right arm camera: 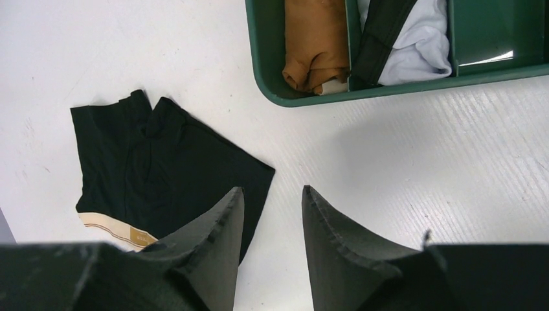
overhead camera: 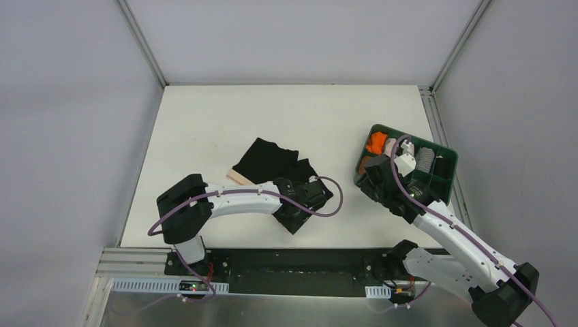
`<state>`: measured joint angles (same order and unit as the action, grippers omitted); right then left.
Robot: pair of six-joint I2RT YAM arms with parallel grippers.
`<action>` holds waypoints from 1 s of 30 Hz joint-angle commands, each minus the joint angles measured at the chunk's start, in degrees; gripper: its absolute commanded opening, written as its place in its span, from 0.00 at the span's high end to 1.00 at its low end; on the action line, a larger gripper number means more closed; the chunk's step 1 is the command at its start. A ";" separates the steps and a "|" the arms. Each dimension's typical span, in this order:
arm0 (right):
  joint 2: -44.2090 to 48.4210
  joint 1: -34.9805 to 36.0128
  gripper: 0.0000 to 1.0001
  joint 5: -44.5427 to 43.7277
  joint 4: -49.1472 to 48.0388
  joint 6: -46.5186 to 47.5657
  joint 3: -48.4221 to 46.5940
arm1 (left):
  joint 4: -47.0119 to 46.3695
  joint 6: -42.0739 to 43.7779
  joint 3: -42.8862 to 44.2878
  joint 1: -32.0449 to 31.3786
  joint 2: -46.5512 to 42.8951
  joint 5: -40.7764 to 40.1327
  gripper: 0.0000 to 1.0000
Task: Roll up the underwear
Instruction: Flatten out the underwear at the center of the board, then fold the underwear at the center of the board.
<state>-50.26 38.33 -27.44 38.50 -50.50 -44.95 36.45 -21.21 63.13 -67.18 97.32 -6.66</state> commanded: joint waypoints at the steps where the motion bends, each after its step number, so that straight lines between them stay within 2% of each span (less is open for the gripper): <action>1: -0.34 -0.21 0.59 0.71 1.08 0.17 -0.14 | 0.40 2.11 2.52 -0.34 1.30 -2.31 0.53; 4: -0.84 -0.22 0.59 1.62 0.66 0.04 0.01 | 0.48 2.57 2.85 -0.50 3.33 -2.67 0.61; 6: -1.33 -0.22 0.59 2.90 0.69 0.13 -0.04 | 0.49 2.84 3.05 -0.54 3.99 -2.98 0.72; 8: -1.86 -0.21 0.59 4.98 0.42 0.27 -0.05 | 0.79 2.77 3.22 -0.52 4.04 -3.69 0.99; 12: -1.29 -0.08 0.58 11.94 -1.88 -3.07 1.09 | 2.22 1.71 2.67 -0.37 0.89 -3.97 1.00; 16: 0.31 0.80 0.56 17.07 -8.06 -10.52 6.73 | 0.88 -2.13 -0.87 0.01 -5.97 -1.96 1.00; 21: -3.25 4.82 0.55 17.42 -12.83 -16.49 11.92 | -3.10 -6.63 -4.45 0.28 -11.56 1.07 1.00; 27: -10.36 8.33 0.52 17.70 -19.31 -22.31 14.76 | -3.31 -7.41 -4.20 0.29 -11.06 2.30 1.00; 30: -10.53 8.31 0.50 18.44 -25.15 -26.88 18.45 | -3.46 -7.61 -4.25 0.29 -11.39 2.44 1.00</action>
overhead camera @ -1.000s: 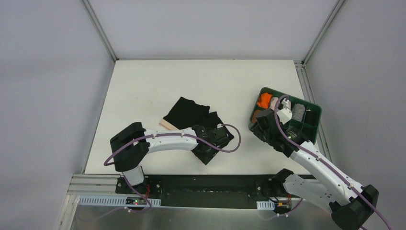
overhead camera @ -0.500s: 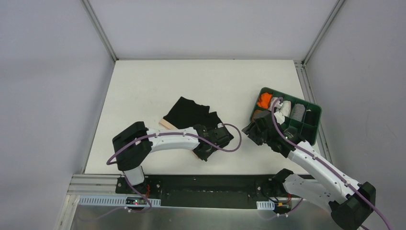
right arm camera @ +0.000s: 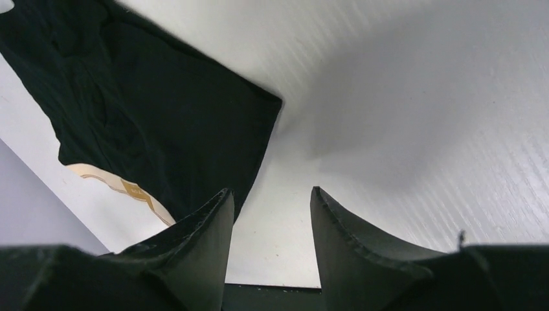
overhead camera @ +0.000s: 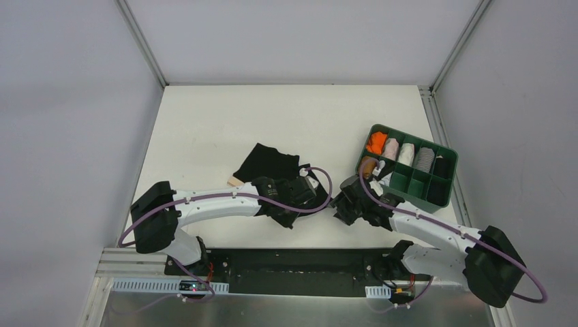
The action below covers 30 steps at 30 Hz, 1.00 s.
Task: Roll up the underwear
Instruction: Fold the underwear at the center of the board.
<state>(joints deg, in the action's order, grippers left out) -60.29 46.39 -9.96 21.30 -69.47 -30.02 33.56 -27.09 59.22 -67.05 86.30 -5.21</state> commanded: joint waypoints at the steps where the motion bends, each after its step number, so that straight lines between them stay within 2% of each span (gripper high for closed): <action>1: -0.51 0.23 0.49 0.54 -8.37 -8.71 4.08 | -0.64 -1.74 -0.27 0.16 -0.55 1.01 1.00; 16: -10.14 0.33 0.53 -1.76 -11.23 -5.69 2.12 | -0.42 0.20 -1.51 0.14 -2.49 2.13 1.00; 19: -13.09 0.52 0.63 -2.02 -12.54 -6.20 1.66 | -0.43 0.50 -1.48 0.16 -2.67 2.04 1.00; 21: -14.12 0.59 0.78 -2.48 -12.88 -6.66 1.50 | -0.43 0.67 -1.41 0.15 -2.84 1.92 1.00; 25: -13.80 0.62 1.00 -3.87 -11.09 -5.99 0.92 | -0.43 0.81 -1.75 0.16 -3.51 1.74 1.00; 30: -10.70 0.87 1.00 -4.85 -6.39 -3.64 -1.02 | -0.27 0.27 -2.84 0.15 -4.65 2.90 1.00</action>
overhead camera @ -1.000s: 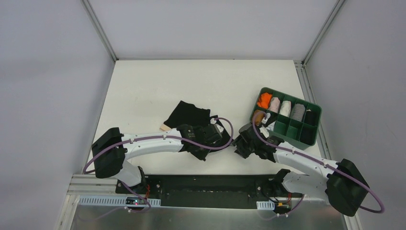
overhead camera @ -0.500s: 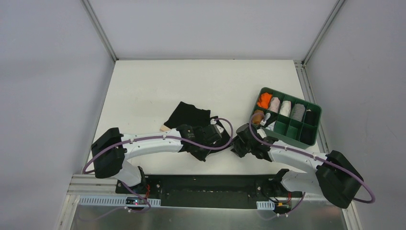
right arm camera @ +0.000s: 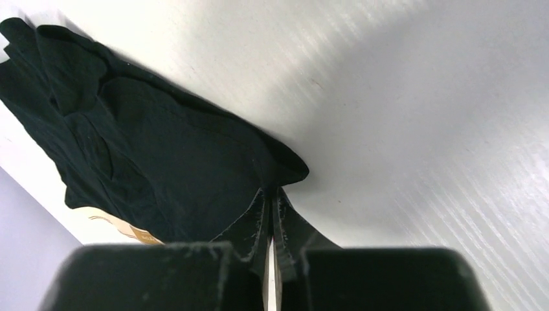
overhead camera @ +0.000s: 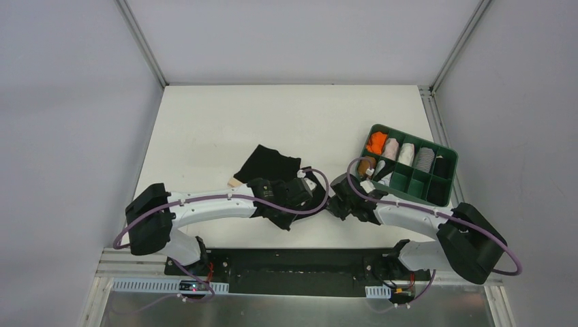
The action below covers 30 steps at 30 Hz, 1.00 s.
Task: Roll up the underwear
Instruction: Fold the underwear at the center of the board.
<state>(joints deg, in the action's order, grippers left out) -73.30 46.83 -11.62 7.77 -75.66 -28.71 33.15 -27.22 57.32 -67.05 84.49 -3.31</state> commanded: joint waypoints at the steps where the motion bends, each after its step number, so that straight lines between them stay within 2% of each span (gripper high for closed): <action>1: 3.21 0.56 1.00 -3.52 8.78 3.07 -3.04 | 0.23 0.15 -1.28 0.12 -3.06 1.79 1.00; 7: 9.59 1.06 1.00 -3.51 16.66 5.98 -6.36 | 0.40 -3.81 -1.92 -0.40 -4.15 6.67 1.00; 19: 16.94 1.41 1.00 -4.07 30.94 12.29 -17.61 | 1.04 -13.50 -1.38 -3.86 -12.82 8.56 1.00; 25: 18.84 1.90 1.00 -4.64 32.08 13.23 -18.99 | 1.78 -14.94 -0.03 -6.10 -13.00 4.91 1.00; 30: 16.42 1.87 1.00 -6.98 30.29 16.29 -21.78 | 3.56 -14.54 0.18 -5.81 -14.41 -1.04 1.00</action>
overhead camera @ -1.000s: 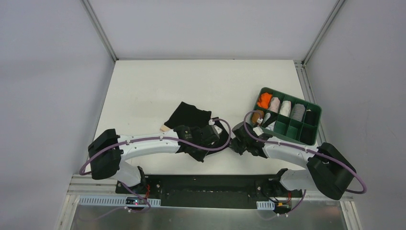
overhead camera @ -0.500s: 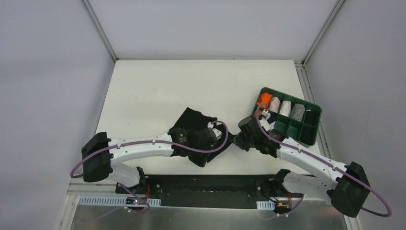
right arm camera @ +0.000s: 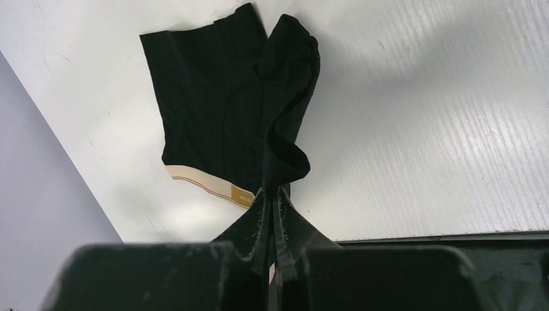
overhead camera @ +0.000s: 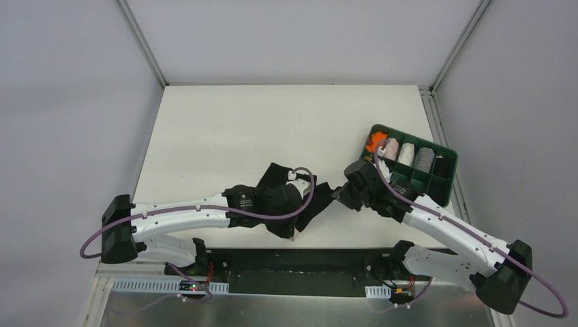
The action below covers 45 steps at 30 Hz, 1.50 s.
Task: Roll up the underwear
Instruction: Fold the underwear at the center of the board.
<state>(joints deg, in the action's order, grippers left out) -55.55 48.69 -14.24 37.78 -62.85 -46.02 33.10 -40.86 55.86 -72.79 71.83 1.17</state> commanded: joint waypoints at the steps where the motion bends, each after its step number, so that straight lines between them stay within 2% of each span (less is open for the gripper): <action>1: -2.44 0.08 1.00 -4.71 -0.26 4.34 -5.33 | 4.12 -0.81 1.63 0.31 -2.27 -6.35 1.00; 5: -7.64 0.05 1.00 -4.95 -3.61 7.46 -8.97 | 5.09 -0.93 0.26 3.72 -4.71 -8.23 1.00; 13: -20.70 -0.03 1.00 -3.49 -11.88 12.74 -17.90 | 5.13 -0.93 -3.97 13.15 -9.93 -6.63 1.00; 22: -35.38 0.00 1.00 0.95 -15.06 16.21 -29.94 | 5.14 -2.78 -8.87 19.64 -13.50 -6.26 1.00; 32: -43.65 -0.08 1.00 3.92 -18.37 17.01 -34.95 | 5.13 -8.09 -16.61 21.17 -17.94 -9.30 1.00; 45: -51.68 -0.01 1.00 5.81 -17.43 17.71 -41.08 | 4.16 -11.04 -20.36 22.16 -17.44 -12.26 1.00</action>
<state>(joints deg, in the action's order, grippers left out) -106.02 49.34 -5.91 22.20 -46.11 -83.40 33.76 -50.24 36.82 -51.51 55.09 -8.84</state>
